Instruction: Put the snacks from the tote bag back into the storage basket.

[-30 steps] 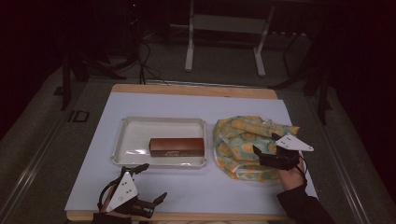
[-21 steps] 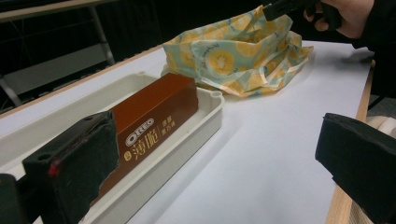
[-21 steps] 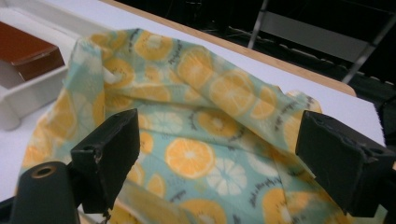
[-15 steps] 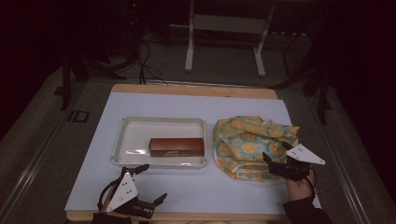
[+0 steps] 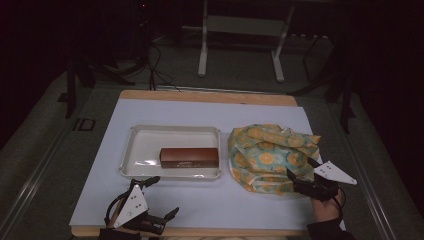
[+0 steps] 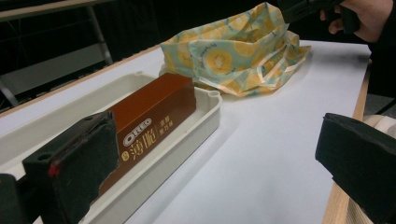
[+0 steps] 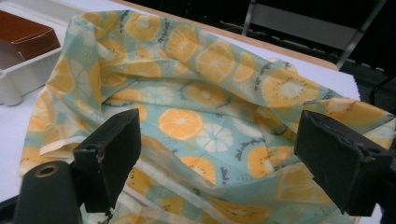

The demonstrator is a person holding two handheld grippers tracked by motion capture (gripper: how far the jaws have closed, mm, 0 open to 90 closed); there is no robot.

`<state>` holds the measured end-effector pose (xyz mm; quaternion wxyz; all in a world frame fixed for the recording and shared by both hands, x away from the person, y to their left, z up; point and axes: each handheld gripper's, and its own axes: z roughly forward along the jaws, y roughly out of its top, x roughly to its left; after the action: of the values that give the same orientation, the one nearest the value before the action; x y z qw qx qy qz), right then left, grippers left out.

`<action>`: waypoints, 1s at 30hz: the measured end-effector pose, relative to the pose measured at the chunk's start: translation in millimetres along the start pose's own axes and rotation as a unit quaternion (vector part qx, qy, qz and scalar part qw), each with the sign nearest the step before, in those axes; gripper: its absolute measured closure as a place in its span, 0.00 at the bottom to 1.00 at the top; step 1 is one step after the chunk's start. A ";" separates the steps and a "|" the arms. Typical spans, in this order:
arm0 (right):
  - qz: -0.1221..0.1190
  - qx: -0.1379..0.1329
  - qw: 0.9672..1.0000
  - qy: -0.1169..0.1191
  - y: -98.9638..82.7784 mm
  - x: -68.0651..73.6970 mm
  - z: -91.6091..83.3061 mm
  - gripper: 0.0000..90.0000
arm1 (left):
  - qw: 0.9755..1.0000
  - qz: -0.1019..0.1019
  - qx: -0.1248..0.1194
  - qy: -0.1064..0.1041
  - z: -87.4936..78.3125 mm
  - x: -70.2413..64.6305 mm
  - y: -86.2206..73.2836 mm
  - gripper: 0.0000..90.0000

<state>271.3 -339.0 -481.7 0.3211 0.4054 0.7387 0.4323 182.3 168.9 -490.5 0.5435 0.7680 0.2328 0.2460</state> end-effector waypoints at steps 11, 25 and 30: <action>-0.005 0.007 1.000 0.000 -1.7 0.0 6.9 0.16 | 1.000 -0.002 0.001 -0.002 0.1 0.1 -0.5 0.00; 0.017 -0.002 1.000 0.009 -4.2 -6.7 10.3 0.15 | 1.000 -0.006 0.003 0.001 1.1 1.4 -1.2 0.00; 0.010 -0.002 1.000 0.012 -4.1 -5.4 11.6 0.15 | 1.000 -0.004 0.006 -0.002 2.1 0.9 -1.3 0.00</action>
<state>282.1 -340.6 -489.6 0.3087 0.4069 0.7377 0.4414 184.2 168.4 -492.2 0.5401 0.7711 0.2360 0.2406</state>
